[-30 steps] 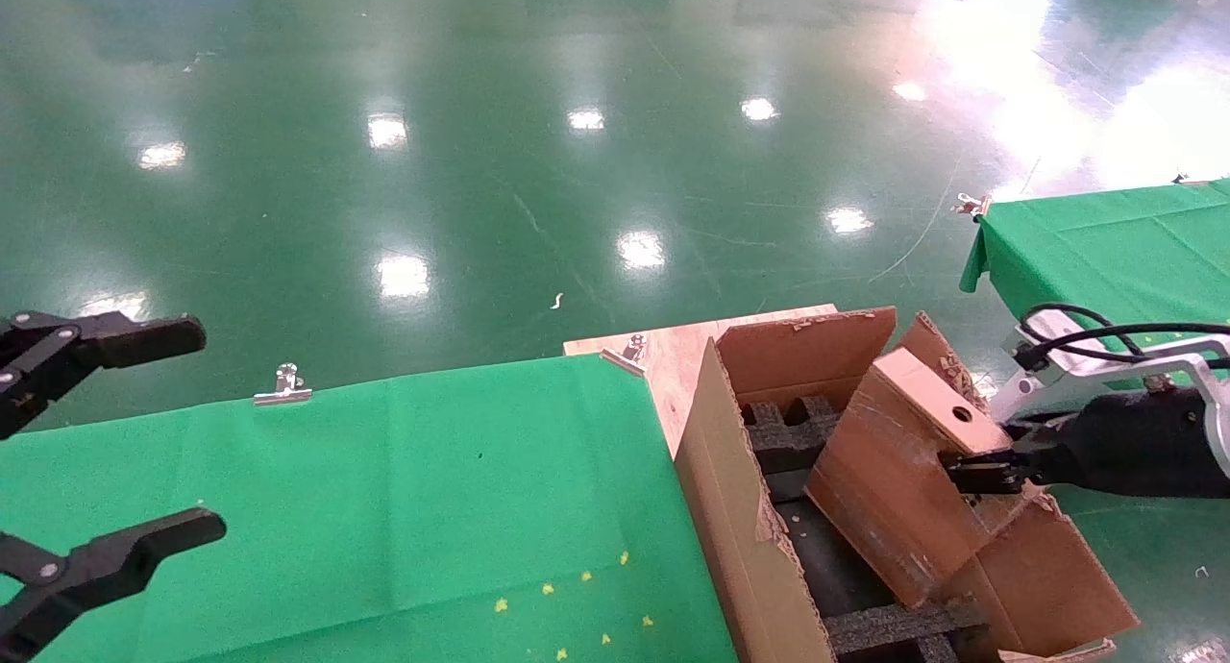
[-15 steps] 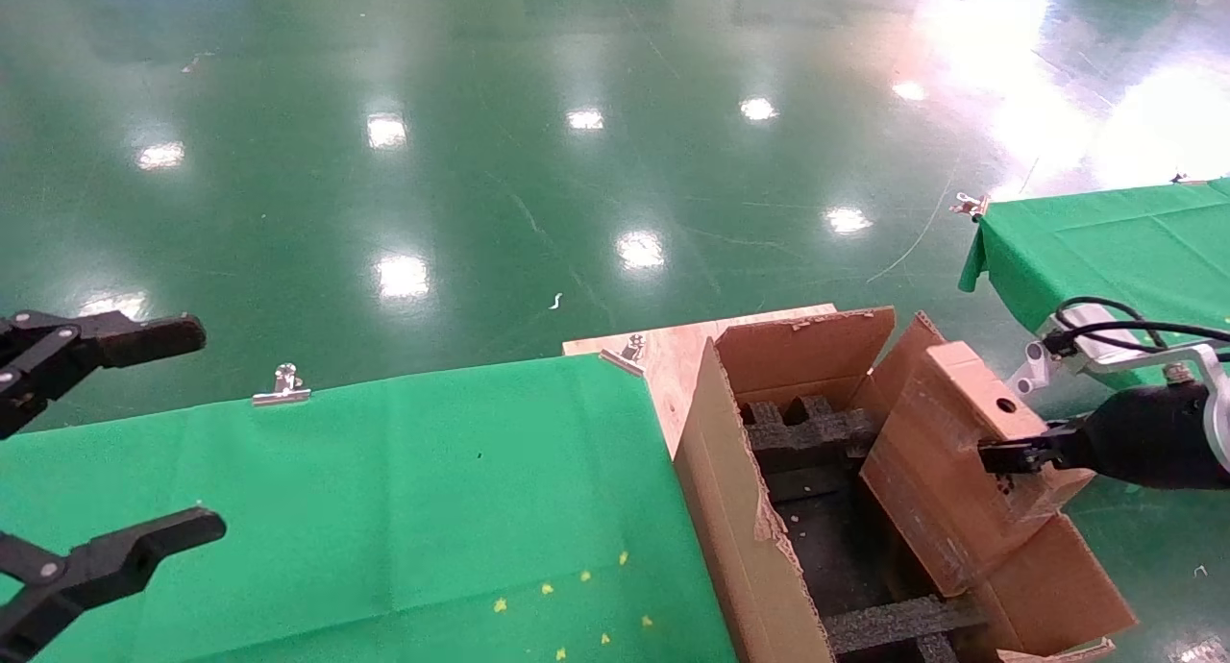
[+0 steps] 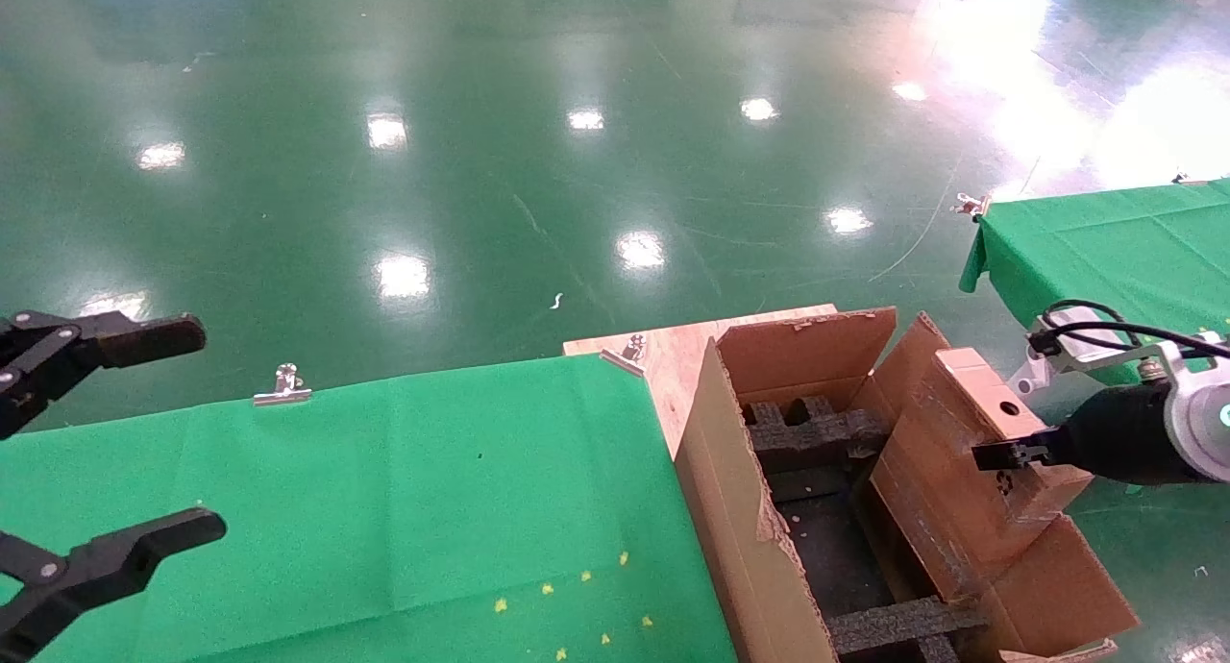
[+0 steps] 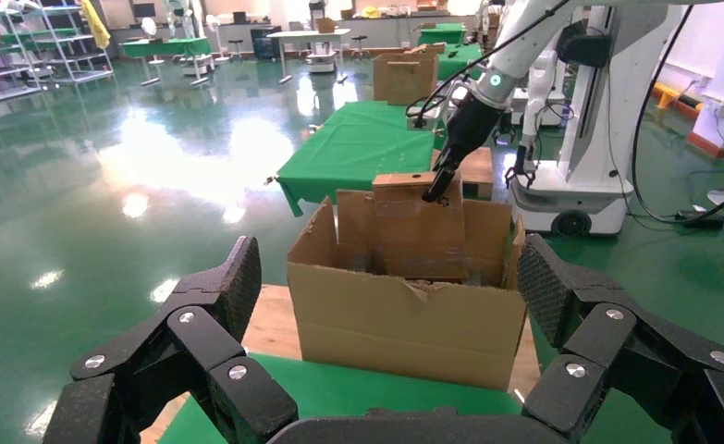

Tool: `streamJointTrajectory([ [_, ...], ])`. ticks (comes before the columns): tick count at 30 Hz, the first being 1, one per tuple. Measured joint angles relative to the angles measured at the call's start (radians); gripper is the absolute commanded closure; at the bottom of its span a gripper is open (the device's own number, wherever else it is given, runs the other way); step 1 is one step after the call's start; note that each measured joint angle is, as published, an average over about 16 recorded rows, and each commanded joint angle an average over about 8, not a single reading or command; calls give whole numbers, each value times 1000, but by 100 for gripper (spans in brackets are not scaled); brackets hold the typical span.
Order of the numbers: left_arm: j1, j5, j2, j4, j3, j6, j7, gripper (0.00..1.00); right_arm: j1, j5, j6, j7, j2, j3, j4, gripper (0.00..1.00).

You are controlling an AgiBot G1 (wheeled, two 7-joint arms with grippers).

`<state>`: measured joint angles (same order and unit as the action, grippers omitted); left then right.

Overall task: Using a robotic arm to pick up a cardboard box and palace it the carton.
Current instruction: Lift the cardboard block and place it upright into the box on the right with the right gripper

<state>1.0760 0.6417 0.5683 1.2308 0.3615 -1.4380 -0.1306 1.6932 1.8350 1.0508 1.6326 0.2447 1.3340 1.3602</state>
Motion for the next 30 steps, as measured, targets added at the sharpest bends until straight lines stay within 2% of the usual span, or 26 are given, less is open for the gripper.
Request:
streamJointTrajectory([
  [13, 0, 0, 0, 0, 0, 0, 0, 0, -53, 112, -37, 156, 68, 35, 0, 100],
  [30, 0, 0, 0, 0, 0, 0, 0, 0, -161, 273, -127, 363, 139, 83, -3, 100],
])
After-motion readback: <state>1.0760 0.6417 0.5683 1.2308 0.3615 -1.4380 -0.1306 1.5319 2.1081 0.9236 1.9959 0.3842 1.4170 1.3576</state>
